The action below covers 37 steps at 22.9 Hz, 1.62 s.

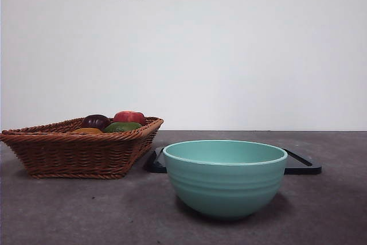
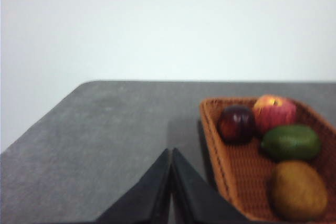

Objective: Pick up the wifruite, put it on the bowl, pick up the plate, put it on desk

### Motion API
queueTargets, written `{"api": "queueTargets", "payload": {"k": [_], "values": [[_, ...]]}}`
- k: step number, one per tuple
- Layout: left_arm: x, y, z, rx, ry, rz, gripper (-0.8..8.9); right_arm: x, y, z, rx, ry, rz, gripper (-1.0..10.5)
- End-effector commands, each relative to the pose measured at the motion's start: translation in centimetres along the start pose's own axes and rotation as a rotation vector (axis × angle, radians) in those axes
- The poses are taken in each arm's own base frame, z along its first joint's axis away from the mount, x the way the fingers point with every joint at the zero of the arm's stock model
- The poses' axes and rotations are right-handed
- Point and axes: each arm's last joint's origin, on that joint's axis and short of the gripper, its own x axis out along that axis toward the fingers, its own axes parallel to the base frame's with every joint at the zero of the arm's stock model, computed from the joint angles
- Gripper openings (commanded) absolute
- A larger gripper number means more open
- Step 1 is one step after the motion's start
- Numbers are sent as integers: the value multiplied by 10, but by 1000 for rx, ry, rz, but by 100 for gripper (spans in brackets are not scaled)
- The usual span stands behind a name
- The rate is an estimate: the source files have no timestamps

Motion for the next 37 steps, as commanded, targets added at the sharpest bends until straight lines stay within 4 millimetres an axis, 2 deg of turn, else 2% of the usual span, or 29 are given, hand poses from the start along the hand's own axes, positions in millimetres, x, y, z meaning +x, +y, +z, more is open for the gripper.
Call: {"api": "queueTargets", "payload": {"k": [1, 5, 16, 24, 30, 37], "values": [[0, 0, 1, -110, -29, 0, 6, 0, 0, 1, 77, -18, 10, 5], [0, 0, 3, -162, -37, -2, 6, 0, 1, 2, 125, -29, 20, 5], [-1, 0, 6, -165, -46, -3, 7, 0, 0, 2, 170, -18, -9, 5], [-1, 0, 7, -333, -41, -7, 7, 0, 1, 3, 270, -15, 37, 5], [-7, 0, 27, -397, -1, -3, 8, -5, 0, 28, 292, -36, 26, 5], [-12, -1, 73, -387, 43, 6, 9, -5, 0, 74, 291, -35, 29, 5]]}}
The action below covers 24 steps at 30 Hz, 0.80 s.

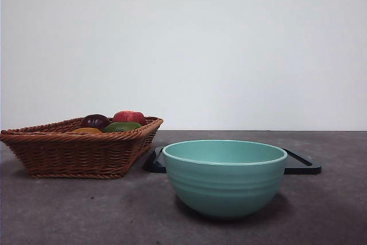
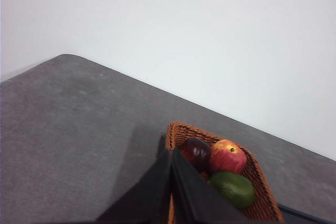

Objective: Pick up the wifruite, put it on the bowl, pick up the plate, put it on desk

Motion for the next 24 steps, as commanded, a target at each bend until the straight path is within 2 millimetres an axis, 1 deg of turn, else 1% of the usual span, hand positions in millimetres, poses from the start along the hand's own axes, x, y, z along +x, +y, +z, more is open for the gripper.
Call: {"api": "queueTargets", "payload": {"k": [1, 3, 7, 10, 13, 18, 21, 24], "values": [[-2, -9, 22, 10, 12, 2, 9, 3, 5, 19, 13, 23, 1, 5], [-2, -16, 35, 38, 48, -4, 9, 6, 9, 33, 5, 68, 2, 5], [5, -30, 60, 98, 158, -79, 9, 16, 19, 58, -33, 199, 64, 5], [14, -38, 74, 122, 257, -135, 8, 27, 26, 74, -45, 312, 138, 5], [25, -45, 83, 139, 379, -212, 8, 38, 32, 87, -56, 436, 210, 5], [42, -55, 92, 139, 589, -362, 9, 53, 39, 97, -64, 617, 328, 5], [49, -61, 95, 155, 694, -423, 8, 60, 44, 97, -71, 712, 413, 5], [50, -66, 95, 192, 776, -466, 8, 64, 49, 94, -94, 798, 470, 5]]}}
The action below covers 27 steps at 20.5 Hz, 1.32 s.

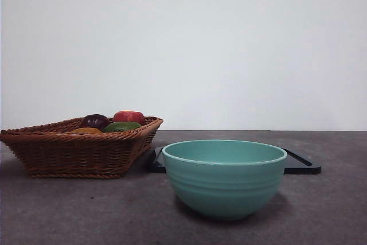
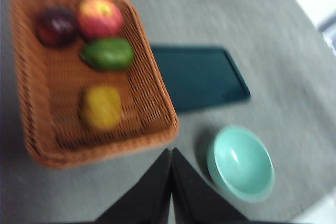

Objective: Pick up the wifruite, put it on the bowl, pick up the plate, put it on desk

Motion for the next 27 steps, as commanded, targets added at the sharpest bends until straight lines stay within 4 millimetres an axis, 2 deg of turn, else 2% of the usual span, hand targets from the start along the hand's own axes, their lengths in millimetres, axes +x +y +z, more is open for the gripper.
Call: {"api": "queueTargets", "payload": {"k": [1, 5, 9, 10, 11, 13, 14, 15, 22, 27], "values": [[-3, -8, 6, 104, 47, -35, 9, 3, 5, 3, -76, 60, 43, 5], [-1, -16, 1, 136, 124, -80, 8, 12, 15, -3, -126, 171, 121, 5], [0, -18, -2, 130, 161, -93, 9, 15, 23, -5, -156, 197, 170, 5], [0, -18, -3, 128, 164, -93, 36, 15, 23, -5, -156, 197, 171, 13], [0, -18, -3, 122, 164, -92, 102, 15, 23, -5, -150, 198, 170, 54], [0, -18, -3, 121, 164, -92, 331, 15, 23, -5, -137, 199, 168, 323], [0, -18, -3, 120, 164, -91, 407, 15, 23, -5, -135, 199, 166, 421], [0, -18, -3, 117, 164, -91, 450, 15, 23, -5, -128, 199, 160, 455], [2, -17, -1, 111, 157, -33, 461, 15, 23, -4, -126, 197, 161, 455], [25, -14, 12, 120, 153, 47, 460, 15, 23, -4, -128, 193, 161, 455]]}}
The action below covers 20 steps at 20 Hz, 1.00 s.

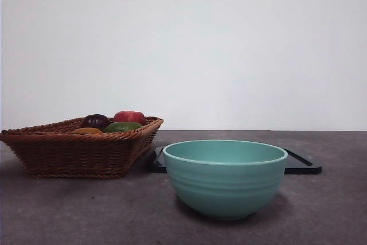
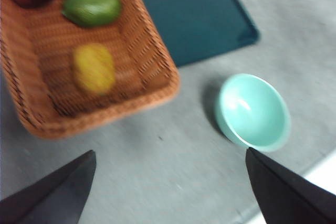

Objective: Pick up the wifruite, put it on the bowl, pick up the plate, put it on desk

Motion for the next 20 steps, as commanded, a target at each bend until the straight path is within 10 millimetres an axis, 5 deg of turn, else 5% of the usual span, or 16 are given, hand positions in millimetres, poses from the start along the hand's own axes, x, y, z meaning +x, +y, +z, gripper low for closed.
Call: {"api": "queueTargets", "payload": {"k": [1, 11, 20], "values": [[10, 0, 16, -6, -6, 19, 460, -2, 1, 5, -5, -16, 0, 455], [110, 12, 85, 51, 169, 210, 459, -2, 1, 5, -6, -19, 0, 455], [199, 40, 77, 52, 346, 280, 456, -2, 1, 5, -7, -19, 0, 454]]}}
